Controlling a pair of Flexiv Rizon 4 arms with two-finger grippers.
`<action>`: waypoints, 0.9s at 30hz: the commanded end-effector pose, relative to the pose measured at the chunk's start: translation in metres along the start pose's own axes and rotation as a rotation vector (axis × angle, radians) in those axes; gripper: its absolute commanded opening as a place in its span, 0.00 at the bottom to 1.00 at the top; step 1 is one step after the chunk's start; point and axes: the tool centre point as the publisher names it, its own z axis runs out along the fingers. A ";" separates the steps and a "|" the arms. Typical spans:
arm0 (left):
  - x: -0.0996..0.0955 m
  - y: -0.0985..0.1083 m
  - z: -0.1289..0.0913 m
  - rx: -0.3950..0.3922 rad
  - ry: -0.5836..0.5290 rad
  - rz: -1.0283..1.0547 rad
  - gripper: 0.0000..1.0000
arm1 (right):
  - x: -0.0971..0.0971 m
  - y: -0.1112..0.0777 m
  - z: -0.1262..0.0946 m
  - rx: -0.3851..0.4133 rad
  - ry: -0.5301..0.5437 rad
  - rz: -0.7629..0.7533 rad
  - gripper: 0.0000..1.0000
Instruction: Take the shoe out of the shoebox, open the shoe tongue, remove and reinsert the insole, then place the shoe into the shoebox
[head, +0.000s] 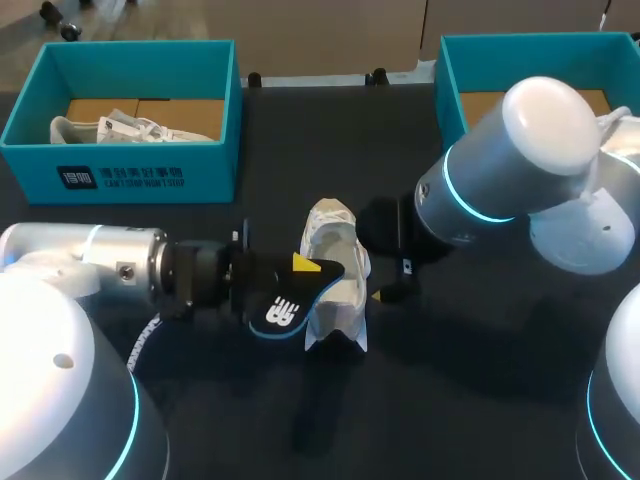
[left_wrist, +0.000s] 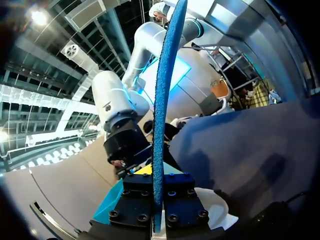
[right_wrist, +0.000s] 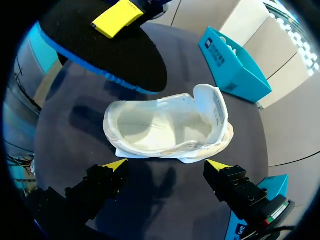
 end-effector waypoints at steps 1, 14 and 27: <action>0.004 0.013 0.011 0.015 0.005 -0.012 0.00 | 0.001 0.000 0.000 0.002 -0.003 0.001 1.00; 0.020 0.025 0.013 -0.018 0.015 -0.042 0.00 | 0.001 0.000 0.000 0.002 -0.003 0.001 1.00; 0.020 0.025 0.013 -0.018 0.015 -0.042 0.00 | 0.001 0.000 0.000 0.002 -0.003 0.001 1.00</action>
